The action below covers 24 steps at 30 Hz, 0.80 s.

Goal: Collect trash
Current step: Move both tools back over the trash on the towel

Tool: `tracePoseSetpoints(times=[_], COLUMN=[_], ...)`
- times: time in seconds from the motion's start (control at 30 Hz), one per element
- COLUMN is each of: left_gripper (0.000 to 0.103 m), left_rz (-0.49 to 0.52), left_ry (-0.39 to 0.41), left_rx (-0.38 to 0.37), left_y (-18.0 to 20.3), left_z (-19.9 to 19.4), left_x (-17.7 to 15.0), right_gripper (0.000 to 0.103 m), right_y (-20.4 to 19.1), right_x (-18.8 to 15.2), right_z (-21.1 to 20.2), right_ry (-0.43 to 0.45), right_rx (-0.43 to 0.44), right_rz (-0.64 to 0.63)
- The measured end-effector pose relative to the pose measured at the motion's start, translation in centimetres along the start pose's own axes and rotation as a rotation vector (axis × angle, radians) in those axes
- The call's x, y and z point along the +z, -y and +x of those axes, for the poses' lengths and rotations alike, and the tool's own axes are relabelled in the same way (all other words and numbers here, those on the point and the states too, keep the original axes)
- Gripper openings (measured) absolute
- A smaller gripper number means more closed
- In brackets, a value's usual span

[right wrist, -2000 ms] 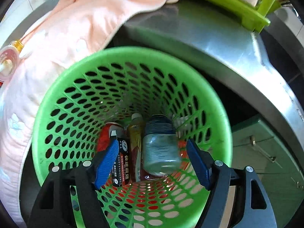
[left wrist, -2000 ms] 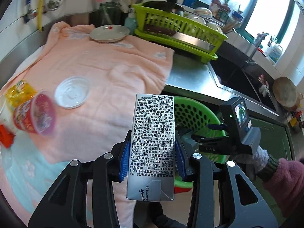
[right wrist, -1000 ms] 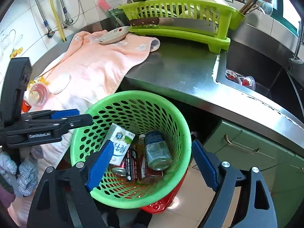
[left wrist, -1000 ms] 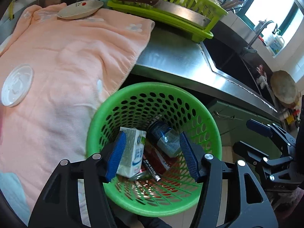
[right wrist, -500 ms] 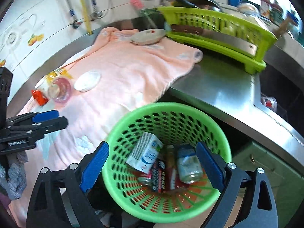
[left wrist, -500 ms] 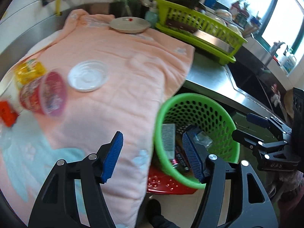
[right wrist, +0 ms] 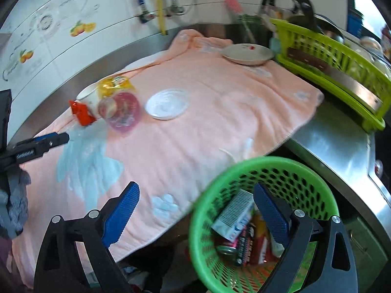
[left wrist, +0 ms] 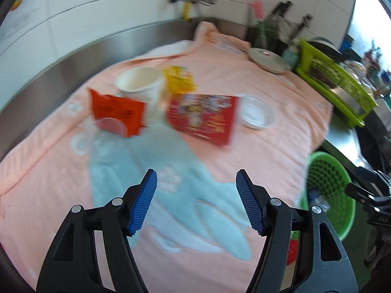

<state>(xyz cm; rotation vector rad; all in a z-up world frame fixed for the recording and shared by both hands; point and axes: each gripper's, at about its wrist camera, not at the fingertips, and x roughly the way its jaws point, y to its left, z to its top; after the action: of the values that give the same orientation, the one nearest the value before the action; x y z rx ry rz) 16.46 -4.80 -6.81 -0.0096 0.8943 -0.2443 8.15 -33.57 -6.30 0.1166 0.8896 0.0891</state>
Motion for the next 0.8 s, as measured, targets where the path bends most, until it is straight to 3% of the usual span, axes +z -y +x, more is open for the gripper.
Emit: tracePoseSetpoints(times=[0.03,0.1,0.3,0.47,0.8], left_gripper=[0.068,0.081,0.082,0.082,0.082], left_rz=[-0.013,-0.040,-0.054,-0.019,0.050], left_ry=[0.006,0.023,0.012,-0.026,-0.055], left_rx=[0.021,0.083,0.161,0.125,0.085], left_y=[-1.1,-3.4,-8.4,-10.4,-10.1], left_z=[0.1,0.2,1.7,4.1,7.1], left_x=[0.3,0.8,2.0,2.6,2.8], right_gripper=[0.091,0.091,0.091,0.091,0.091], right_y=[-0.6,-1.5,-3.9,-6.1,-8.8], right_x=[0.2,0.6,1.5,2.2,3.4], right_z=[0.2,0.5,1.3,2.2,3.6], right_ry=[0.001,-0.002,-0.002,-0.005,-0.018], right_rx=[0.005,0.018,0.042,0.053,0.058], right_rz=[-0.010,-0.020,-0.041,-0.052,-0.057])
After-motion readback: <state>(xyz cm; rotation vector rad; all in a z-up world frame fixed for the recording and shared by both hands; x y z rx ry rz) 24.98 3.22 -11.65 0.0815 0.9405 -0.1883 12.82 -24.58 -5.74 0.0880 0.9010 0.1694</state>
